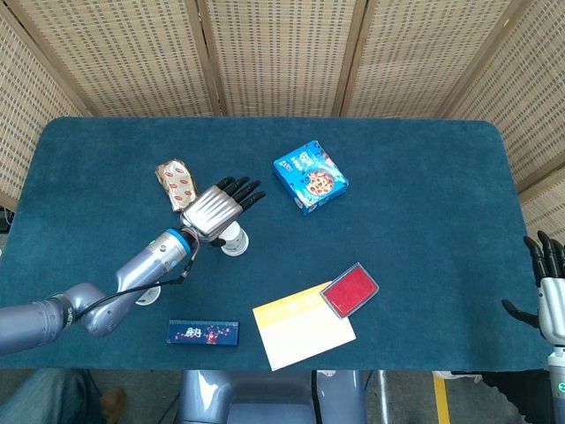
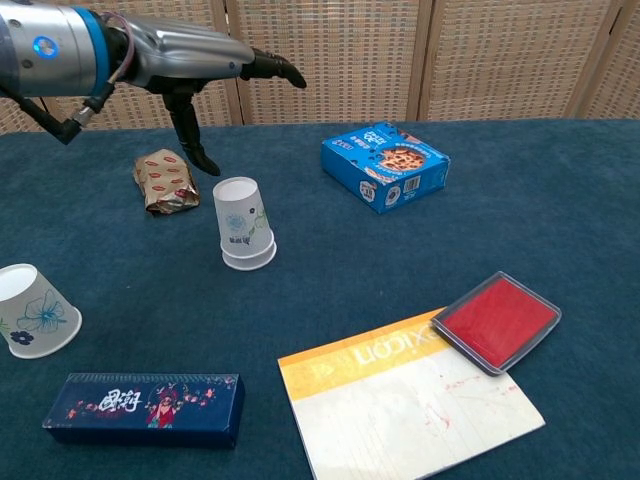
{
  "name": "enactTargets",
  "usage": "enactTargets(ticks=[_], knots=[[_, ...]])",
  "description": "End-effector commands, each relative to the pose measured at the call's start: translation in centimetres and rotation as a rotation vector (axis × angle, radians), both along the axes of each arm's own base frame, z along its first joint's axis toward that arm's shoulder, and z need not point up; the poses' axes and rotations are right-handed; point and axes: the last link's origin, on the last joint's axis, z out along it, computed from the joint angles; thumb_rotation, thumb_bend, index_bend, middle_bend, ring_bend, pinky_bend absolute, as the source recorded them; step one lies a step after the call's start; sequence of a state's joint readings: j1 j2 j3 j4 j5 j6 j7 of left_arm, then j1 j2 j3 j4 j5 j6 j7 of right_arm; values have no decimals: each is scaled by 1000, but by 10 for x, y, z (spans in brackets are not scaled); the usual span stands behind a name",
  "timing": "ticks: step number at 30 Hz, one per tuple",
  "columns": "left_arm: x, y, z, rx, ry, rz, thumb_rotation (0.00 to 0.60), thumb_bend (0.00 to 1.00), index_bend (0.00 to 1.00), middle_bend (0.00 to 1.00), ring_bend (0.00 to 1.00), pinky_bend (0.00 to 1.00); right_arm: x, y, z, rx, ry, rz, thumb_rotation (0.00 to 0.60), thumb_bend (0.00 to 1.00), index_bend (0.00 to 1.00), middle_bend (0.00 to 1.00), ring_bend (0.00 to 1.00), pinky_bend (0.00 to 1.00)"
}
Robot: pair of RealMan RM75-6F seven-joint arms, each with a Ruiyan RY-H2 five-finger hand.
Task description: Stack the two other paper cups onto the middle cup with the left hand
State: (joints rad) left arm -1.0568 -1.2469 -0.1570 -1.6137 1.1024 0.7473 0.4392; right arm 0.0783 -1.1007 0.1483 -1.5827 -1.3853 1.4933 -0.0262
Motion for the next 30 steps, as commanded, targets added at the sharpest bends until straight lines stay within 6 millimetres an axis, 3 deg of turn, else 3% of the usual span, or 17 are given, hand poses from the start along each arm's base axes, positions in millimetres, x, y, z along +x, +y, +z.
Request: enactTargets(ticks=[1, 6, 15, 17, 23, 30], knots=[[-18, -16, 16, 7, -20, -15, 600, 0, 0, 0, 0, 104, 0, 0, 0, 1, 0, -1, 600, 0, 0, 0, 0, 0], [-69, -58, 35, -53, -37, 6, 600, 0, 0, 0, 0, 115, 0, 1, 1, -2, -2, 1, 600, 0, 0, 0, 0, 0], [-137, -100, 55, -101, -41, 56, 600, 0, 81, 63, 60, 163, 2, 1, -3, 13, 6, 4, 600, 0, 0, 0, 0, 0], [-173, -116, 61, -107, -6, 136, 600, 0, 112, 77, 72, 179, 4, 2, -6, 20, 12, 12, 600, 0, 0, 0, 0, 0], [-203, -111, 54, -85, -5, 225, 600, 0, 181, 104, 93, 196, 6, 2, -7, 22, 18, 16, 600, 0, 0, 0, 0, 0], [-213, -101, 45, -87, -19, 276, 600, 0, 227, 134, 121, 205, 7, 3, -7, 18, 17, 18, 600, 0, 0, 0, 0, 0]])
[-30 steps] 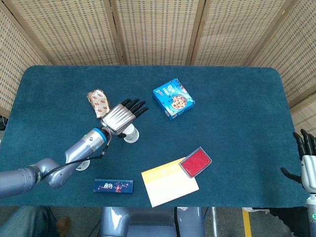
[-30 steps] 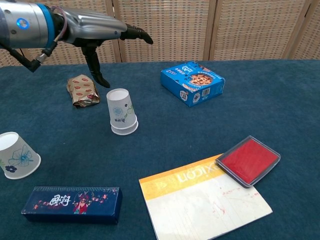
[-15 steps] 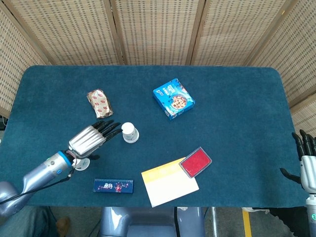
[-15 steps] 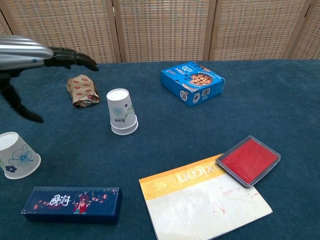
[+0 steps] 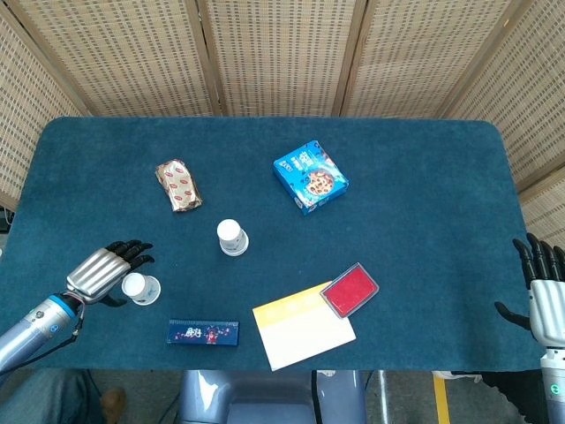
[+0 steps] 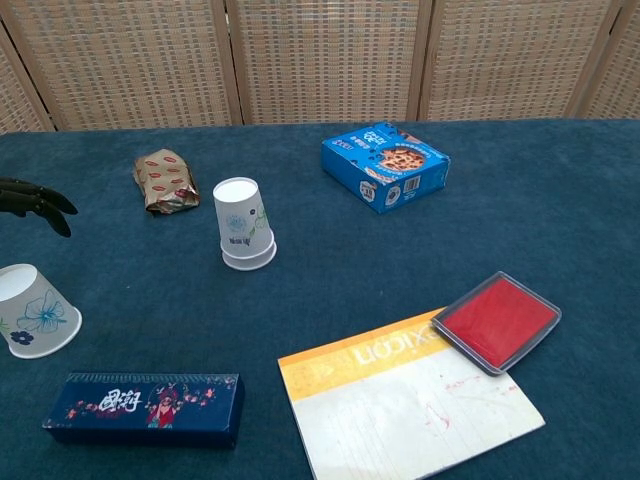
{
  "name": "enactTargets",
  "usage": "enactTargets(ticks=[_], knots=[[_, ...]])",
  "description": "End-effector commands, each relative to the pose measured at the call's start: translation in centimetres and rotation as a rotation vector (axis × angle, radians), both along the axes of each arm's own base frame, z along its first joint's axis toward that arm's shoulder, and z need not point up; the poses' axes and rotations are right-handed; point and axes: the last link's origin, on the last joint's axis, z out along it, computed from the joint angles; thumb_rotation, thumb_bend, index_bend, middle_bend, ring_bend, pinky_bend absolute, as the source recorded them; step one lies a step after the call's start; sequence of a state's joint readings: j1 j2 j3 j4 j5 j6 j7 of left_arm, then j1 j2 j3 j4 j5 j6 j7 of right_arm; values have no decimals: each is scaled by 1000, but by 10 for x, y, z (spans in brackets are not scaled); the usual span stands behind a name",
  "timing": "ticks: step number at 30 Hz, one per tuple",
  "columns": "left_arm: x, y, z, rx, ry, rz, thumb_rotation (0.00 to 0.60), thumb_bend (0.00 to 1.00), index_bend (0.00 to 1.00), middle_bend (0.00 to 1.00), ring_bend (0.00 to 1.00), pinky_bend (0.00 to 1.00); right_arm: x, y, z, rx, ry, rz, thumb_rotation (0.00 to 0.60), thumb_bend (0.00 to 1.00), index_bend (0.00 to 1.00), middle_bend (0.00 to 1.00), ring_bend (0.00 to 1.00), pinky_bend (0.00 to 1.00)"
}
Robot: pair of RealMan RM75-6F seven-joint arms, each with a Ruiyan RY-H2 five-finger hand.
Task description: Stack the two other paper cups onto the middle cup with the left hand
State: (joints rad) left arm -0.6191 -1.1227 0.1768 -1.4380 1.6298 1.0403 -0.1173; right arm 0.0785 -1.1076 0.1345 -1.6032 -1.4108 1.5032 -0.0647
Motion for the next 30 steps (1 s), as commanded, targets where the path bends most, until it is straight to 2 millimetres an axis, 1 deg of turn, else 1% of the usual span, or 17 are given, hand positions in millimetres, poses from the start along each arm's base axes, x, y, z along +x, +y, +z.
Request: enactTargets(ticks=[1, 4, 6, 12, 19, 21, 27, 29, 30], knots=[[-2, 2, -3, -7, -4, 14, 600, 0, 228, 138, 125, 210, 0, 0, 1, -2, -1, -1, 600, 0, 0, 0, 0, 0], [-4, 2, -5, -23, 1, 26, 600, 0, 266, 167, 152, 246, 0, 0, 1, -5, -2, -2, 600, 0, 0, 0, 0, 0], [-5, 2, -6, -26, 5, 31, 600, 0, 329, 225, 203, 272, -1, 0, 1, -5, -4, -3, 600, 0, 0, 0, 0, 0], [-9, 4, -7, -30, 1, 79, 600, 8, 443, 324, 294, 314, -2, 0, 2, -4, -5, -7, 600, 0, 0, 0, 0, 0], [-13, 6, -10, -25, -10, 95, 600, 145, 522, 385, 353, 360, -2, 0, 2, -5, -5, -8, 600, 0, 0, 0, 0, 0], [-12, 8, -9, -16, -21, 96, 600, 156, 537, 395, 361, 362, -2, 0, 2, -6, -4, -8, 600, 0, 0, 0, 0, 0], [0, 14, 5, 21, -75, 71, 600, 157, 543, 402, 365, 369, -1, 1, 2, -7, -5, -8, 600, 0, 0, 0, 0, 0], [10, 17, 13, 39, -108, 53, 600, 156, 544, 402, 364, 369, -1, 1, 2, -8, -6, -7, 600, 0, 0, 0, 0, 0], [19, 20, 20, 51, -135, 41, 600, 156, 545, 402, 364, 370, -1, 1, 3, -9, -7, -8, 600, 0, 0, 0, 0, 0]])
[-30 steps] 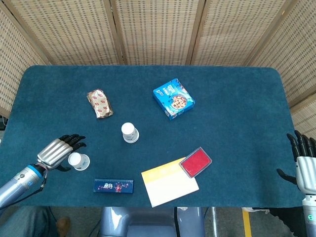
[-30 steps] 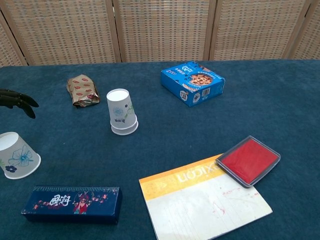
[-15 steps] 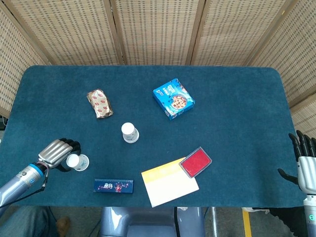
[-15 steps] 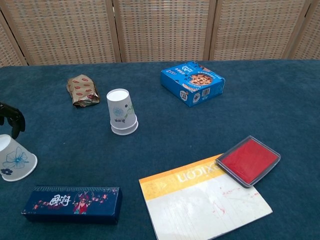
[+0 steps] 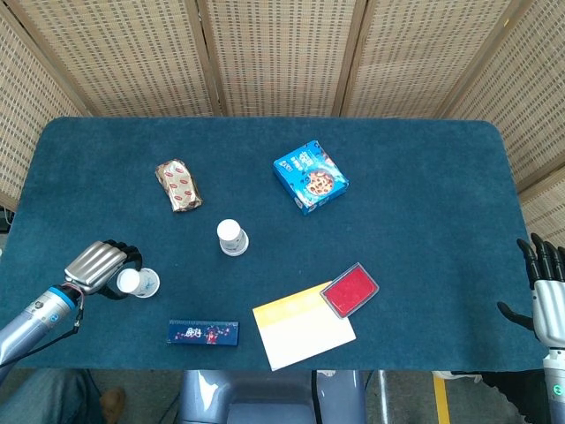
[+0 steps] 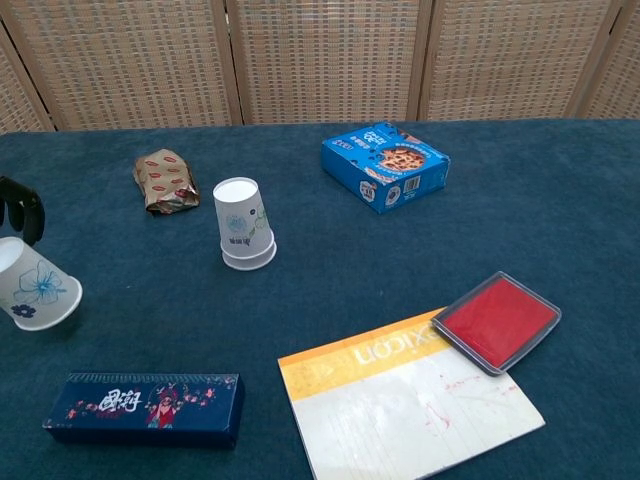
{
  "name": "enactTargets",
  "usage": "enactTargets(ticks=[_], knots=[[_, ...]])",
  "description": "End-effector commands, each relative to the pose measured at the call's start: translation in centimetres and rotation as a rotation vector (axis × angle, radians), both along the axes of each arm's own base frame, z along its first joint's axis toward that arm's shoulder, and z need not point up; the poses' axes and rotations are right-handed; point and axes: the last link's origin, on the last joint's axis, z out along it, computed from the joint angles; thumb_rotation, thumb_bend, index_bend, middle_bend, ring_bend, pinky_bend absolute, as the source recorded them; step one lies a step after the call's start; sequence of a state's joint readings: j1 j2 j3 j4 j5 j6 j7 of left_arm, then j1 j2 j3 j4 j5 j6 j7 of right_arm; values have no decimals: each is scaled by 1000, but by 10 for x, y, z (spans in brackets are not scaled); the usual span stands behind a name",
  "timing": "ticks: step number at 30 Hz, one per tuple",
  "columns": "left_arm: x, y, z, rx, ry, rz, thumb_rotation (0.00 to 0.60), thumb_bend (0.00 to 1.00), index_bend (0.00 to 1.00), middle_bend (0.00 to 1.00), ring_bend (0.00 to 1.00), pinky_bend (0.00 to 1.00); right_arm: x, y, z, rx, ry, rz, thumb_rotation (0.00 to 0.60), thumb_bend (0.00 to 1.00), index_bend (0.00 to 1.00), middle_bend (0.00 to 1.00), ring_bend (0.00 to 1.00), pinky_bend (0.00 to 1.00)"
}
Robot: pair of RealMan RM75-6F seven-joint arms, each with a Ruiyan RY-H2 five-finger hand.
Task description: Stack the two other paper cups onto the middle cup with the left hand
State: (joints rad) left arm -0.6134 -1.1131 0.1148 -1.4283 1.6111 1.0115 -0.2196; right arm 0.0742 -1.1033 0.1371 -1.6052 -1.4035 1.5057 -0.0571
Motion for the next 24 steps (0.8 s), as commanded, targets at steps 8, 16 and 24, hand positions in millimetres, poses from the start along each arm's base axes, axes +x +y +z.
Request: enactTargets(ticks=[8, 16, 24], knots=[[87, 41, 30, 40, -147, -86, 600, 156, 558, 413, 373, 406, 0, 0, 0, 2, -1, 1, 600, 0, 0, 0, 0, 0], [175, 86, 24, -2, -140, -91, 600, 155, 558, 413, 373, 406, -2, -1, 1, 0, -4, -11, 600, 0, 0, 0, 0, 0], [195, 100, 4, -14, -92, -30, 600, 154, 558, 413, 373, 406, -5, -3, 4, -4, -14, -19, 600, 0, 0, 0, 0, 0]])
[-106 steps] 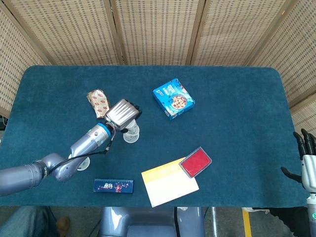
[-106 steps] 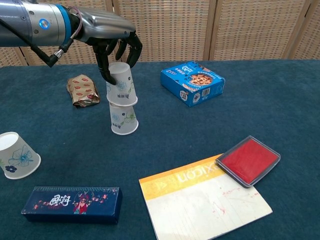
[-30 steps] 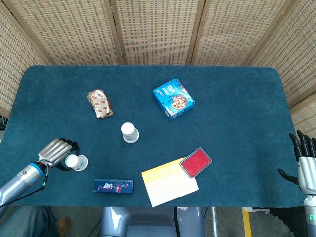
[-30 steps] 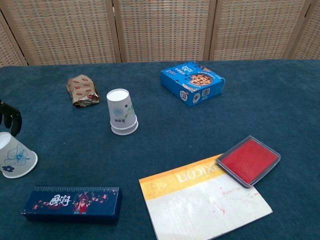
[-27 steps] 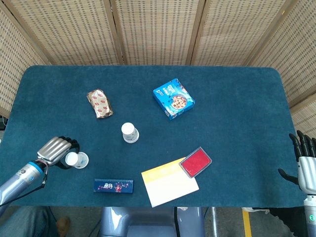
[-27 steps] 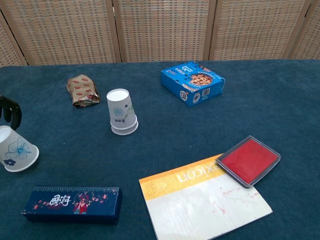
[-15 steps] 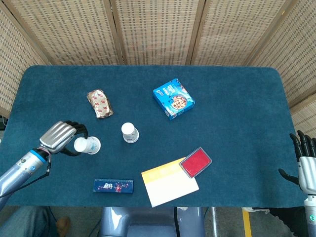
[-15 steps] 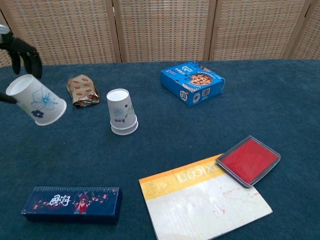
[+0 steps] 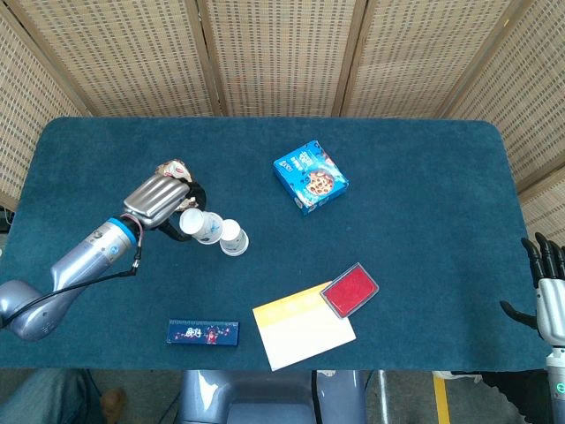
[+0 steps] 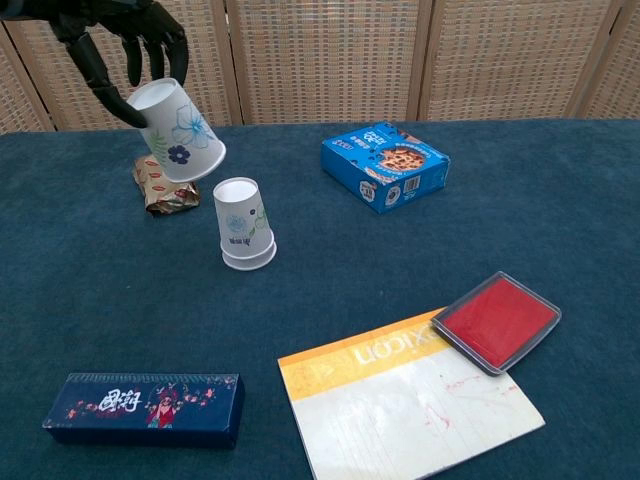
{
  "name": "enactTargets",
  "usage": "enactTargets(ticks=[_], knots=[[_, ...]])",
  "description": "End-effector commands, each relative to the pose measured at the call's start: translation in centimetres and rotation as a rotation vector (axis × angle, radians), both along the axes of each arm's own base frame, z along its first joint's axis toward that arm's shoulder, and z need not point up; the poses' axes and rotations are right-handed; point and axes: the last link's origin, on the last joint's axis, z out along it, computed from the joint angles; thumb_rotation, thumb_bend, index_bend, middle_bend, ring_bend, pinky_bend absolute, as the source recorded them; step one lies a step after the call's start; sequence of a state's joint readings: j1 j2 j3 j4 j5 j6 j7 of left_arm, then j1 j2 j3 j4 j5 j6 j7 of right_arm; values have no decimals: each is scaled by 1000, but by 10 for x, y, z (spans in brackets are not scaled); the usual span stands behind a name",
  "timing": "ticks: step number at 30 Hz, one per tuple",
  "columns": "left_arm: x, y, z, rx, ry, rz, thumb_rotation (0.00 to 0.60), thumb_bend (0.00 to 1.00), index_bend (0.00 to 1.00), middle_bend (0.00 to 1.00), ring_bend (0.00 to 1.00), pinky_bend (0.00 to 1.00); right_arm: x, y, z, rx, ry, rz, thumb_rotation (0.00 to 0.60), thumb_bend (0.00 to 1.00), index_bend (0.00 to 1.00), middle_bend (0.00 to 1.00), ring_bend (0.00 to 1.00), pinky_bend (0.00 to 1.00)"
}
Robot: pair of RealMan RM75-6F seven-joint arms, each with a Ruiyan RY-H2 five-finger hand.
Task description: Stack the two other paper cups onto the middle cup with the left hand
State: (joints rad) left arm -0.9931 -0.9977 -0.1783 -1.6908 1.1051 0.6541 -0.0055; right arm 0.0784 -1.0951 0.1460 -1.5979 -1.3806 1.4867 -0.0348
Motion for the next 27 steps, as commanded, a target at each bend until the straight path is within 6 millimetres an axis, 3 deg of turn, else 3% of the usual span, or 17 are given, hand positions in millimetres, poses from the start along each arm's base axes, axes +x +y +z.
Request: enactTargets(ticks=[1, 23, 25, 27], knots=[[21, 6, -14, -26, 28, 2, 600, 153, 558, 413, 373, 406, 0, 0, 1, -1, -1, -1, 600, 0, 0, 0, 0, 0], [26, 29, -52, -41, 84, 88, 600, 145, 549, 413, 373, 405, -6, -2, 5, -14, -15, -26, 600, 0, 0, 0, 0, 0], [26, 31, -56, -37, 94, 87, 600, 131, 532, 404, 366, 401, -6, -2, 4, -9, -16, -27, 600, 0, 0, 0, 0, 0], [25, 32, -66, -47, 114, 88, 600, 100, 451, 338, 281, 356, -6, -2, 4, -7, -14, -29, 600, 0, 0, 0, 0, 0]])
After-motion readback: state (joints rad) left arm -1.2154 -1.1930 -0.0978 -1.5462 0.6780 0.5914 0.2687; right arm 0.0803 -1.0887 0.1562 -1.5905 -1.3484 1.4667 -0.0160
